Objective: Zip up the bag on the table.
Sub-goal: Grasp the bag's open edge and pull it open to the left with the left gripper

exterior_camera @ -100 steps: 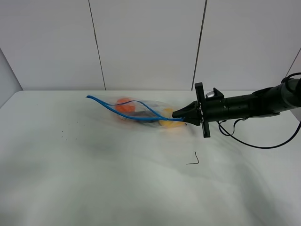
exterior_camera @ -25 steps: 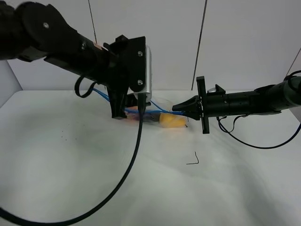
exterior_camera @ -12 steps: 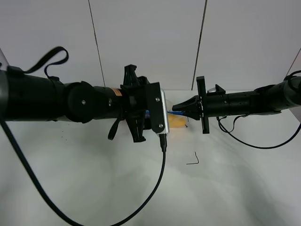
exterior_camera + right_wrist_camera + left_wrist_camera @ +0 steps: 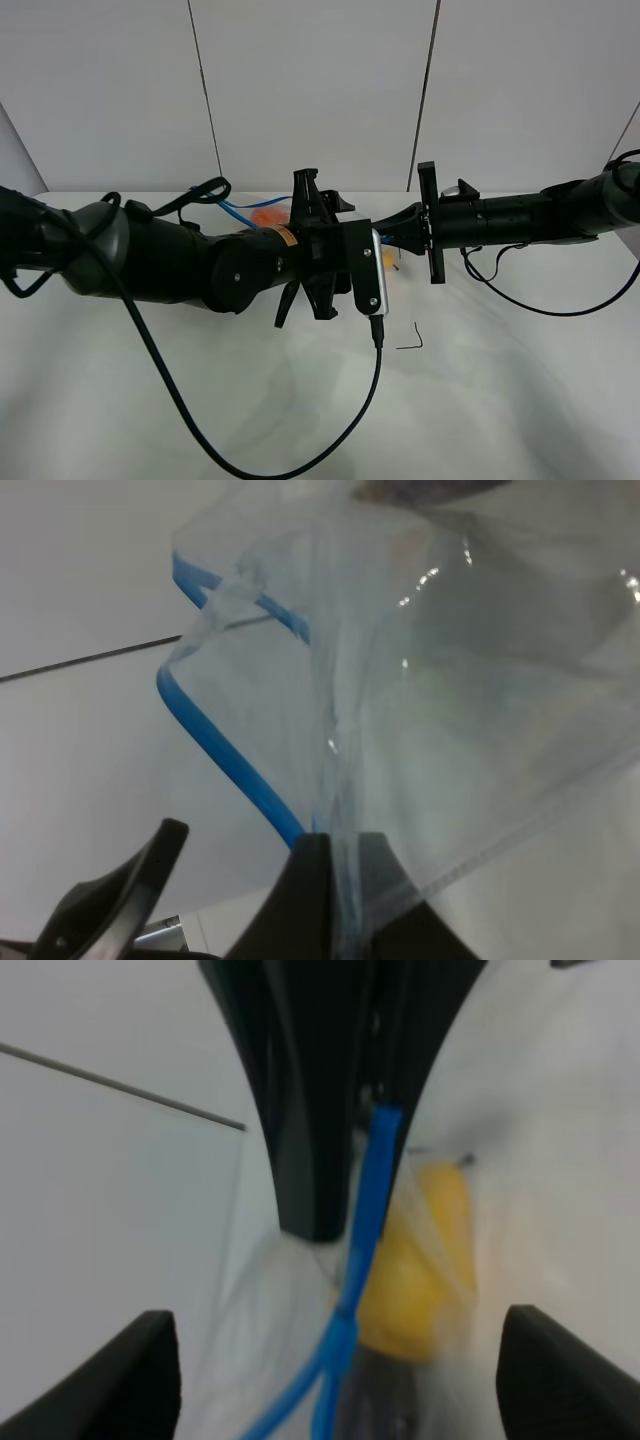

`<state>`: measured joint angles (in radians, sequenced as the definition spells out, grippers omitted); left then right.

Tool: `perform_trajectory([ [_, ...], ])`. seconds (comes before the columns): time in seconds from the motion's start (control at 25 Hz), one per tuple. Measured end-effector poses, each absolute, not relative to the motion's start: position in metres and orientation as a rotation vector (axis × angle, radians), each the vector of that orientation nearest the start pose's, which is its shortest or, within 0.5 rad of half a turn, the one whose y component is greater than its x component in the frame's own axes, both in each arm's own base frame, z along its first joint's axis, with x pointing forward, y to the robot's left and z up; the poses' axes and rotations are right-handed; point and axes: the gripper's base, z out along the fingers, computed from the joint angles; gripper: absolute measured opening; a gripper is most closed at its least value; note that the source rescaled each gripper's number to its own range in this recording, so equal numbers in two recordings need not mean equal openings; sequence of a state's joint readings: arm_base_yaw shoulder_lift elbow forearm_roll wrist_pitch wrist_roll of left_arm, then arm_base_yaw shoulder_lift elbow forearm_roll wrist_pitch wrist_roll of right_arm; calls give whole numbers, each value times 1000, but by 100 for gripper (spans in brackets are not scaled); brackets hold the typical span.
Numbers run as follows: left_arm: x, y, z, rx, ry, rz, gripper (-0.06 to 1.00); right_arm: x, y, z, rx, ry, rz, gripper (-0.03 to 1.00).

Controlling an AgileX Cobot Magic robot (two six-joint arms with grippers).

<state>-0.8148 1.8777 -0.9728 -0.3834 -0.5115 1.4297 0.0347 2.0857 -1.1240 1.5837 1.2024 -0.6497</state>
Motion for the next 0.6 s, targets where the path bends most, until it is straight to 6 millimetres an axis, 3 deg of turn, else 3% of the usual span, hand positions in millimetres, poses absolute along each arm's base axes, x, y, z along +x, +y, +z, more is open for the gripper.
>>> perform_trajectory([
  [0.24, 287, -277, 168, 1463, 1198, 400, 84, 369, 98, 147, 507, 2438, 1891, 0],
  [0.44, 287, -277, 168, 1460, 1196, 403, 57, 369, 98, 147, 507, 2438, 1891, 0],
  [0.6, 287, -277, 168, 1463, 1192, 403, 47, 369, 98, 147, 507, 2438, 1891, 0],
])
